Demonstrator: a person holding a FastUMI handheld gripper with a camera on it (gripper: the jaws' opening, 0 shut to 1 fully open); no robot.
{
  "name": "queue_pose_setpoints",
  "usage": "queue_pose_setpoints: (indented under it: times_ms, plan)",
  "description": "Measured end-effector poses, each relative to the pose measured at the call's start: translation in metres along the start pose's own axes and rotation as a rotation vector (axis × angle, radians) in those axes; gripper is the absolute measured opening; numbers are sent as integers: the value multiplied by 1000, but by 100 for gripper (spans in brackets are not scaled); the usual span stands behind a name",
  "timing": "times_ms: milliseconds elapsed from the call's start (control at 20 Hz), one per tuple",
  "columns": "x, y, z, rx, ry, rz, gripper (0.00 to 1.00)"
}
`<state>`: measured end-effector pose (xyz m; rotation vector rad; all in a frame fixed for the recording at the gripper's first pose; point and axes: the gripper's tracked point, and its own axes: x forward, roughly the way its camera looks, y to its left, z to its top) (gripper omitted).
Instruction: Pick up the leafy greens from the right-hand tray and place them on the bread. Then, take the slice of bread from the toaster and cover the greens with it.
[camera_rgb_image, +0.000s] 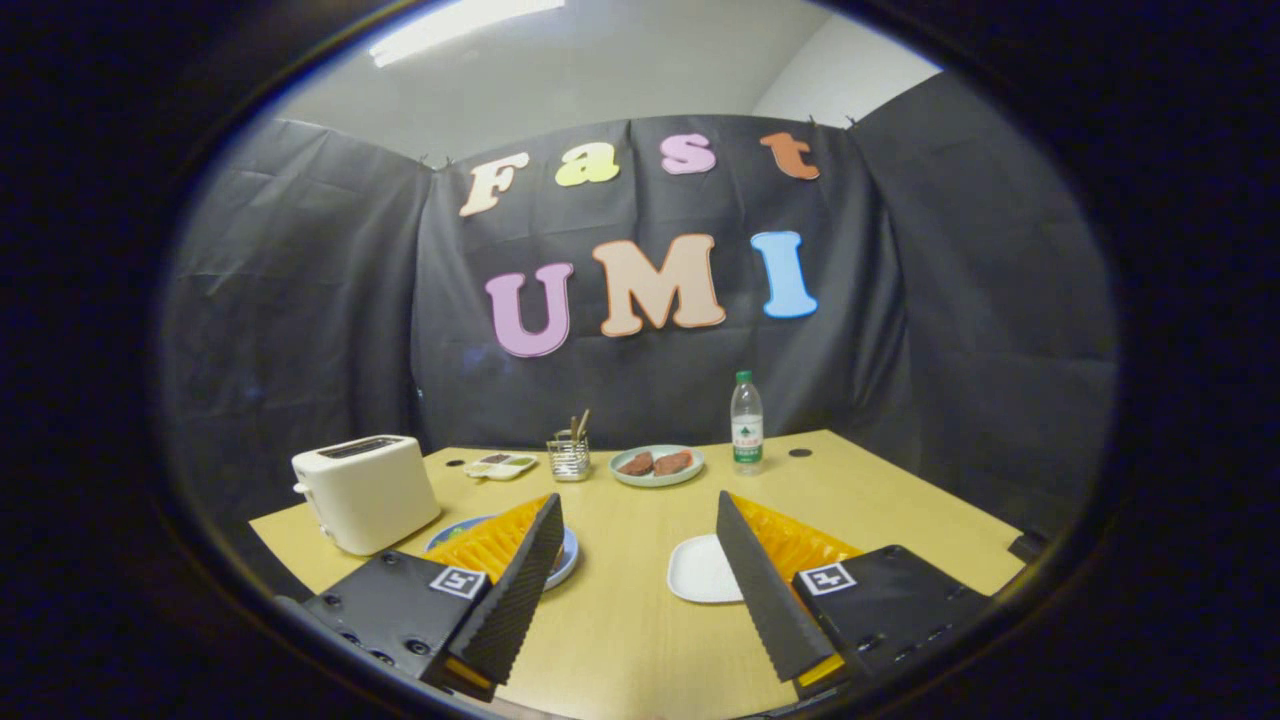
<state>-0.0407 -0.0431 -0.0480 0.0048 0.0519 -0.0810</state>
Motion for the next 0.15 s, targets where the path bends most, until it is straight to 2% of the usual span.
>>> queue_pose_setpoints:
  times_ms: [150]
  plan:
    - [-10,-7,17,22,-56,19,97]
